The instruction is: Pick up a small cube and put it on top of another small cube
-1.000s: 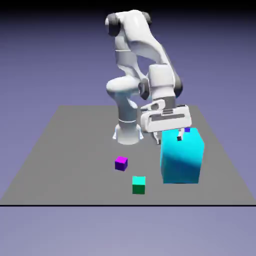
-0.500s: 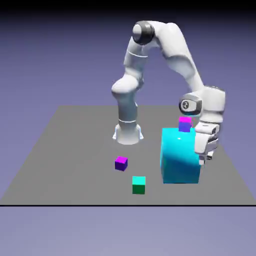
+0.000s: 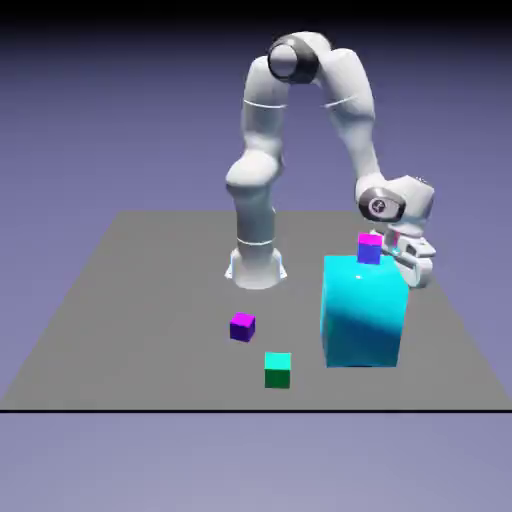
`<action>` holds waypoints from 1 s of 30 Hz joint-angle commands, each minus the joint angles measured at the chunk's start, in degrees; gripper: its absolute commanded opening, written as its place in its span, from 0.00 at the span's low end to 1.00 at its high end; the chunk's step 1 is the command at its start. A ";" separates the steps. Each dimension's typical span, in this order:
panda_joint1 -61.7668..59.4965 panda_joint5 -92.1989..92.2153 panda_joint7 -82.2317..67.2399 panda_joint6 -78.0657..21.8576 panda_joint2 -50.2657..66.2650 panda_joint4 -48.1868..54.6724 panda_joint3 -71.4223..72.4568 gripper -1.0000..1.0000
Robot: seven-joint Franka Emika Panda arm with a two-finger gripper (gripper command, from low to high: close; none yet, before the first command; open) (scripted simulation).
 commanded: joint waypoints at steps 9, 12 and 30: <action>0.00 -0.01 0.01 0.03 0.03 0.00 -0.01 0.00; -0.33 2.06 -1.82 -5.57 -6.20 -0.70 1.49 0.00; -21.17 1.79 -29.26 -5.74 -10.23 9.75 -28.09 0.00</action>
